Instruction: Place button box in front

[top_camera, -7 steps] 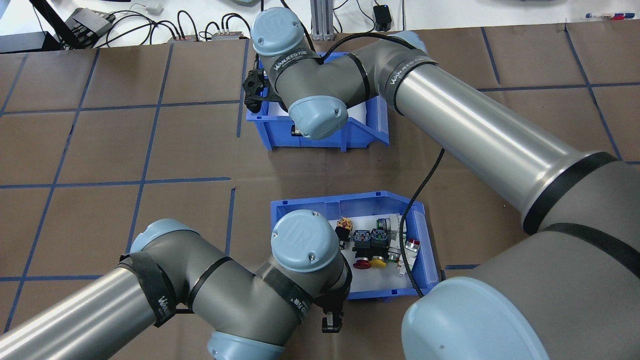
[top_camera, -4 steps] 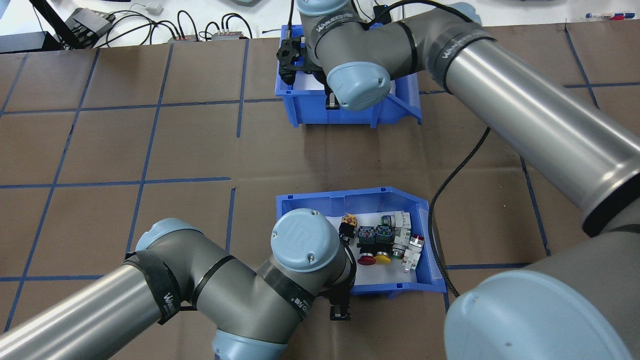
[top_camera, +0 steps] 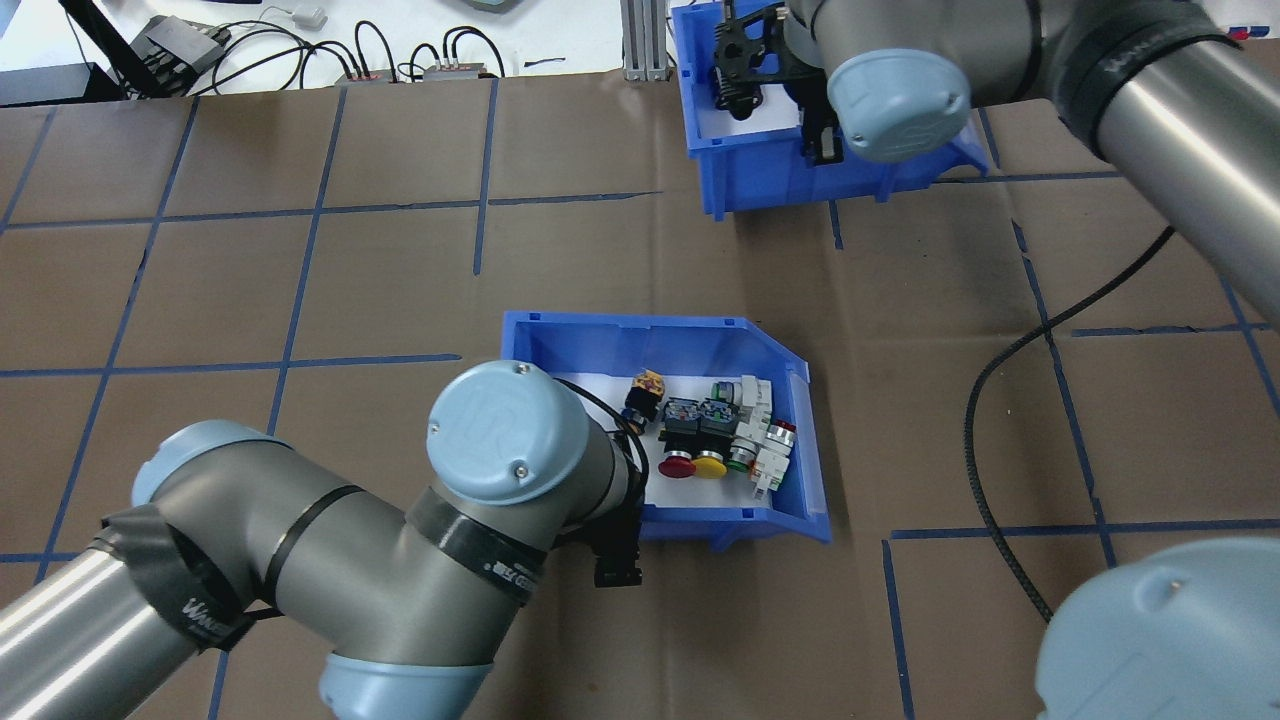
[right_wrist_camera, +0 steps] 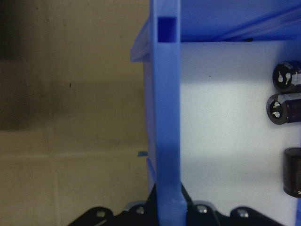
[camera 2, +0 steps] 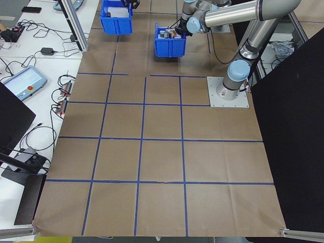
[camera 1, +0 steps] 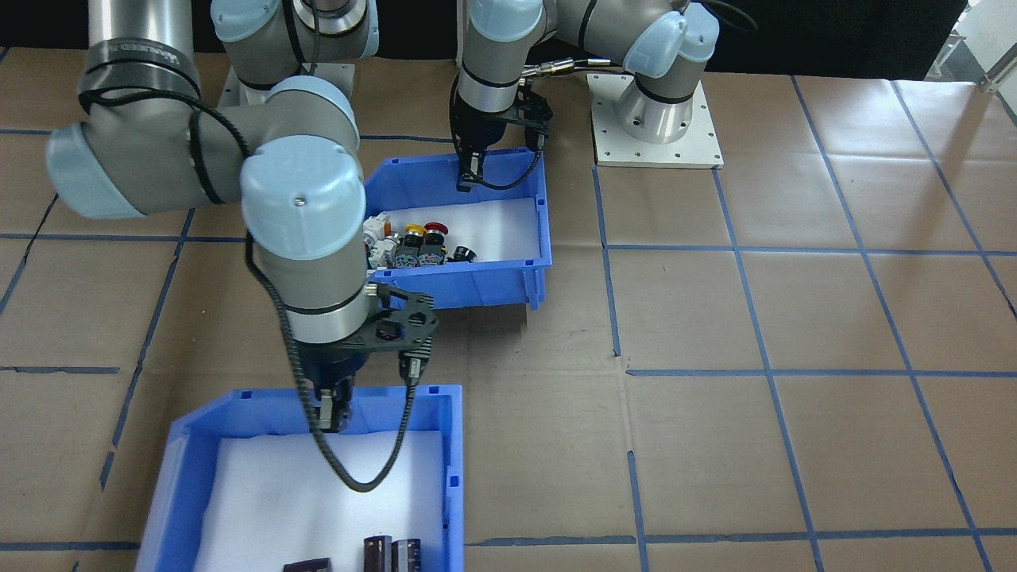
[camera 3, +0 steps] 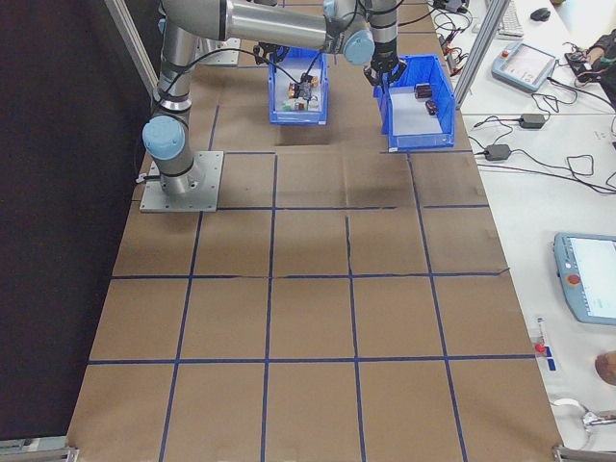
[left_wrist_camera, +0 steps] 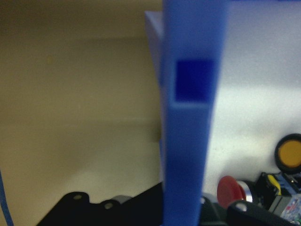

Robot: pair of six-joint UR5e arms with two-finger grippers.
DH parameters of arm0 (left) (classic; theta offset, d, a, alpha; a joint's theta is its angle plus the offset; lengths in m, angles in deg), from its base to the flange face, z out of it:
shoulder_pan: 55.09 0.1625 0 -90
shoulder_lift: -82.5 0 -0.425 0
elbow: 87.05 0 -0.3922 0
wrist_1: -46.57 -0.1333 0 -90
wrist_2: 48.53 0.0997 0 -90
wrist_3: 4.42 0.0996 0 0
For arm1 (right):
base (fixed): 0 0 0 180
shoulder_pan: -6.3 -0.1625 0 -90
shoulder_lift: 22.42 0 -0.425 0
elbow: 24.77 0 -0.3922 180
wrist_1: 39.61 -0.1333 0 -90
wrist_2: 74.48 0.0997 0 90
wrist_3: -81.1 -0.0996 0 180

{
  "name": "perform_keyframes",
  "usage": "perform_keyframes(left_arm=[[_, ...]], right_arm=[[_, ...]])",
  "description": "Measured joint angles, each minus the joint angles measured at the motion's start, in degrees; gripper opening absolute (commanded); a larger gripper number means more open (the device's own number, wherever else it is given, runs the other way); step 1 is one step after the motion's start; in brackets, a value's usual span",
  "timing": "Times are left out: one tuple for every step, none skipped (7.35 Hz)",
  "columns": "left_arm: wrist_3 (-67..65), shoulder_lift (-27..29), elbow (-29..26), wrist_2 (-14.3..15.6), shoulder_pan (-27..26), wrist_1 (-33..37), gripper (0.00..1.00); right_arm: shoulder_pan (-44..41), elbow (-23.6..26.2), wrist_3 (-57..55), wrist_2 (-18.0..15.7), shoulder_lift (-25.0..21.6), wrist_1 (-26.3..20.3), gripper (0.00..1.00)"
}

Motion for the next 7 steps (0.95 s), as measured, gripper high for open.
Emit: perform_keyframes(left_arm=[[3.15,-1.16,-0.23,0.14,3.54,1.2,0.0],[5.8,-1.01,-1.27,0.16,6.55,1.7,0.0],[8.07,0.37,-3.58,0.14,8.93,2.04,0.0],[9.59,2.95,-7.27,0.13,10.45,2.45,0.0],[10.29,6.44,-11.42,0.1,11.09,2.65,0.0],[10.69,11.12,-16.07,-0.06,11.24,2.48,0.0],[10.87,16.52,-21.2,-0.35,11.05,2.2,0.0]], right_arm=[[2.95,1.81,3.16,0.18,-2.02,0.0,0.01],[5.28,3.78,5.84,0.36,-3.97,0.02,0.01],[7.32,6.17,8.2,0.48,-6.11,0.05,0.01],[9.46,8.97,10.21,0.85,-8.47,0.09,0.01],[11.77,11.83,11.98,1.76,-10.8,0.09,0.01],[14.2,14.94,13.98,2.7,-13.37,0.04,0.01],[16.32,18.59,16.17,3.19,-16.39,0.08,0.01]])
